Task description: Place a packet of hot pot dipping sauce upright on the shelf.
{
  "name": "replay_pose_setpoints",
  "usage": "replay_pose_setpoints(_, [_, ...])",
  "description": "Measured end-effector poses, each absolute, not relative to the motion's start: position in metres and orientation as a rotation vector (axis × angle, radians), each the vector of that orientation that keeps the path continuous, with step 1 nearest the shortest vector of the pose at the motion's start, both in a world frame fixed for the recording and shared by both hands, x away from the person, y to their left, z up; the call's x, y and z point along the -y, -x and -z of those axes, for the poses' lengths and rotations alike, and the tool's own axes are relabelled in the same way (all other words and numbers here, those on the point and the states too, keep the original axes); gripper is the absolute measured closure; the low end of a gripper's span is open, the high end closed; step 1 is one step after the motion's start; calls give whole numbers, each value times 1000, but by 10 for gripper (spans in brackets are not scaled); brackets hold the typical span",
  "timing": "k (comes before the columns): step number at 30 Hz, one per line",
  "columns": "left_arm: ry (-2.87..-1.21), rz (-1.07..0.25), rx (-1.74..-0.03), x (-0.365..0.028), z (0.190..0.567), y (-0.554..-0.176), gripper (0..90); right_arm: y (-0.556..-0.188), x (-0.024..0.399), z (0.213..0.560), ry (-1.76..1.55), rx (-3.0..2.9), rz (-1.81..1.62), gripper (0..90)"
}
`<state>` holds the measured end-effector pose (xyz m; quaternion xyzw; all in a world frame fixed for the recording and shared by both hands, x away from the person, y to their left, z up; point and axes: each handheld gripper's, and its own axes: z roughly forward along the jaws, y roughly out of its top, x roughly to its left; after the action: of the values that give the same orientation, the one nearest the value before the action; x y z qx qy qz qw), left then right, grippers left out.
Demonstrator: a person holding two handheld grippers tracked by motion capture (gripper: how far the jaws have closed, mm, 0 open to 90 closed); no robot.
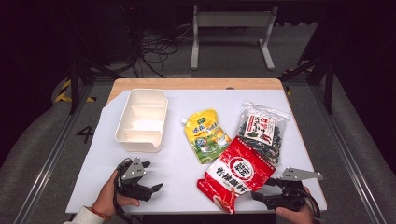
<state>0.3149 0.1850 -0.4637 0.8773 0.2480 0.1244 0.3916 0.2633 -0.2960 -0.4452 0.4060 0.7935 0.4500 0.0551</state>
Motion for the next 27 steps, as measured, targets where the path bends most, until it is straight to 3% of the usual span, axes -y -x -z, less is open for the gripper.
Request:
replay_pose_setpoints(10, [-2249,-267,-590,-171,466,-316,121,-275,277,445,-1218,-2405,-1407,326])
replay_pose_setpoints(15, [-2244,-286,-569,-160,462,-318,129,-282,266,446,-1204,-2393,-1420,525])
replay_pose_setpoints(16, [-2246,-302,-557,-158,460,-320,129,-284,264,445,-1195,-2388,-1414,613])
replay_pose_setpoints(17, [-2246,-302,-557,-158,460,-320,130,-284,264,445,-1195,-2388,-1414,613])
replay_pose_setpoints(18, [-2238,-295,-555,-156,459,-322,130,-285,262,445,-1180,-2389,-1412,673])
replay_pose_setpoints(19, [-2234,-283,-551,-154,458,-324,131,-289,260,443,-1163,-2372,-1419,788])
replay_pose_setpoints(20, [-2232,-270,-548,-152,457,-326,131,-289,260,443,-1163,-2372,-1419,788])
replay_pose_setpoints(22, [-2222,-231,-537,-147,456,-329,133,-292,260,440,-1142,-2358,-1438,880])
replay_pose_setpoints(27, [-2201,-162,-440,-122,451,-333,161,-300,251,430,-1048,-2352,-1451,900])
